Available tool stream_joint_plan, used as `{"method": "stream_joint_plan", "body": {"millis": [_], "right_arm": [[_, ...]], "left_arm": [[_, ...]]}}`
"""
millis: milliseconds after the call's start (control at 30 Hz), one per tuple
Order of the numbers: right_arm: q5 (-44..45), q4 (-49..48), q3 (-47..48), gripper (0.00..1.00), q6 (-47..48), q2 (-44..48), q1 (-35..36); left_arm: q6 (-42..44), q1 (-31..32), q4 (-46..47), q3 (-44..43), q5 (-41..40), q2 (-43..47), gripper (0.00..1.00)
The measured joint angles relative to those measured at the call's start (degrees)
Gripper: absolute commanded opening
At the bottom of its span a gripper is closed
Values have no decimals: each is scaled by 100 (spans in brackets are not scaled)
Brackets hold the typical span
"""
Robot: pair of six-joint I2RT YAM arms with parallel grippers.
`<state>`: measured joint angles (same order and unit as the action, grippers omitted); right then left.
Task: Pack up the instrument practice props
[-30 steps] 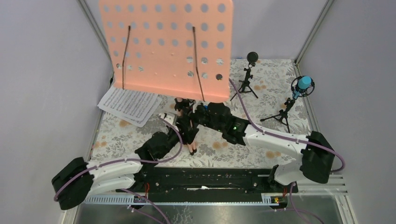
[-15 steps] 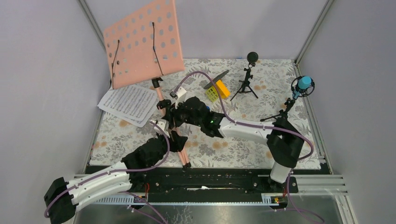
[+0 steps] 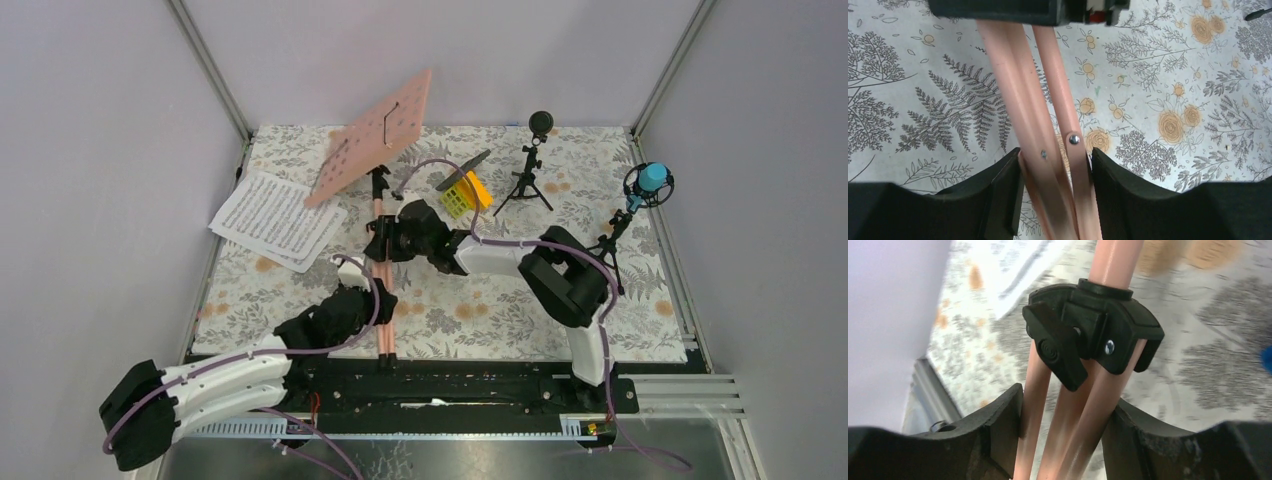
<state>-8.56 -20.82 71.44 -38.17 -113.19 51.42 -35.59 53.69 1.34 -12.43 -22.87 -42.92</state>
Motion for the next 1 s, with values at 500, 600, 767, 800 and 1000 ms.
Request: {"method": "stream_joint_plan", "body": {"millis": [500, 600, 767, 800, 1000], "right_arm": [[-752, 597, 1537, 9, -267, -1687, -824], [-817, 1036, 2046, 31, -249, -1912, -835], [-887, 1491, 2461, 86, -197, -2076, -835], [-881, 1423, 2479, 91, 9, -2074, -835], [-26, 1285, 2409, 100, 1305, -1703, -1021]], "left_arm": [[579, -2087, 1132, -715, 1515, -1873, 0], [658, -2382, 1373, -927, 1738, -2267, 12], [732, -2437, 1300, -1038, 2170, -2282, 59], [721, -2433, 1198, -1043, 2181, -2159, 66], [750, -2435, 372, -1309, 1910, -1075, 96]]}}
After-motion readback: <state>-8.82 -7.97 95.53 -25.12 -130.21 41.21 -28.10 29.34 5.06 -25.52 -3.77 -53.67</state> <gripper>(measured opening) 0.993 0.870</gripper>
